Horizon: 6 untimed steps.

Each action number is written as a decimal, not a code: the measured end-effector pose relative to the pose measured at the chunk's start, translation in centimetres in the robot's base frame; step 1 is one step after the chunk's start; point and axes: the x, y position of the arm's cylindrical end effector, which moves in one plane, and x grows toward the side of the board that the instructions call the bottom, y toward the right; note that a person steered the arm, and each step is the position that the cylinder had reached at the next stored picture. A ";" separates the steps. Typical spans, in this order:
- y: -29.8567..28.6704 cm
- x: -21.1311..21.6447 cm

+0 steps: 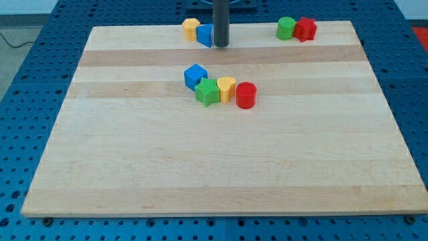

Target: Move the arm above the red circle

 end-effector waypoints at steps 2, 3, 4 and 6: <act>-5.3 2.6; -6.2 4.4; 0.5 5.6; 2.7 11.6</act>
